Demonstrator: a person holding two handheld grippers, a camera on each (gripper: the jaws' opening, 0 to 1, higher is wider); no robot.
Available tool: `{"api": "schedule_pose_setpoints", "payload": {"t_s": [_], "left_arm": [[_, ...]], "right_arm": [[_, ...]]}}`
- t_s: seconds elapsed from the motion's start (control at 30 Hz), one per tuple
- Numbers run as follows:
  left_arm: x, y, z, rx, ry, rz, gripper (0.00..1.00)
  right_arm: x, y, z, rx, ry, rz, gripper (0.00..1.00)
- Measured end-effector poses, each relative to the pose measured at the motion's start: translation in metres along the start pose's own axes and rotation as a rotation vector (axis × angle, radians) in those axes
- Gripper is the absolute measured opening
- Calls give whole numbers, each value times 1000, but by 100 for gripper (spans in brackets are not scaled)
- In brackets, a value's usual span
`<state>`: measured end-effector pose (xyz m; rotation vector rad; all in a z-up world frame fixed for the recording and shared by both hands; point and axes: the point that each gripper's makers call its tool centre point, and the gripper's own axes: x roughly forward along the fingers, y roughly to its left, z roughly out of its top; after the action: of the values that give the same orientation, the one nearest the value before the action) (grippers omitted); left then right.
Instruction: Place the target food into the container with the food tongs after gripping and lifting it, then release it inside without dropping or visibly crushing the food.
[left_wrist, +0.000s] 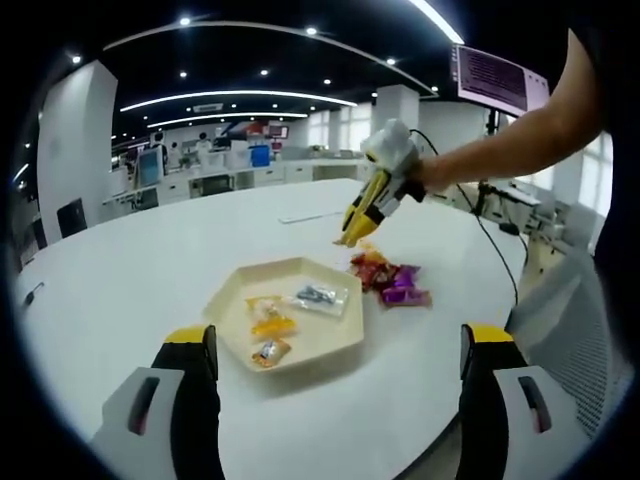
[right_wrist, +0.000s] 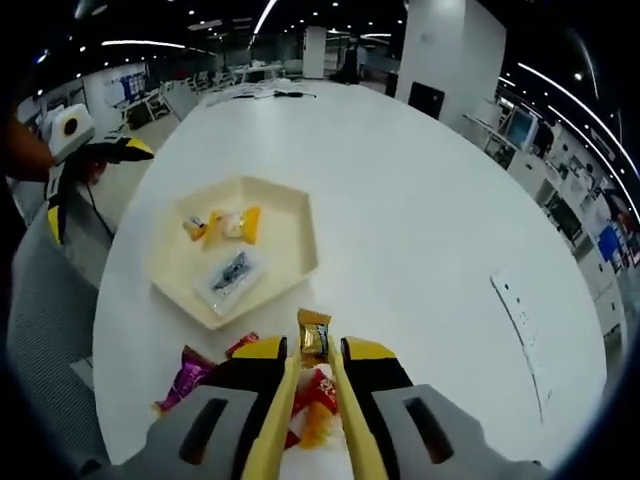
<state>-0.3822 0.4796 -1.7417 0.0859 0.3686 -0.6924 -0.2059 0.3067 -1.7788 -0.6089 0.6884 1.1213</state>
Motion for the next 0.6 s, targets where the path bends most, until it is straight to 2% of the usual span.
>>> {"api": "schedule_pose_setpoints", "payload": {"t_s": [0.3, 0.6], "left_arm": [[-1, 4, -1, -42, -10, 1, 99], [-1, 2, 0, -11, -9, -1, 99]], "right_arm": [[-18, -5, 14, 4, -19, -28, 20], [-26, 4, 39, -16, -55, -24, 20]]}}
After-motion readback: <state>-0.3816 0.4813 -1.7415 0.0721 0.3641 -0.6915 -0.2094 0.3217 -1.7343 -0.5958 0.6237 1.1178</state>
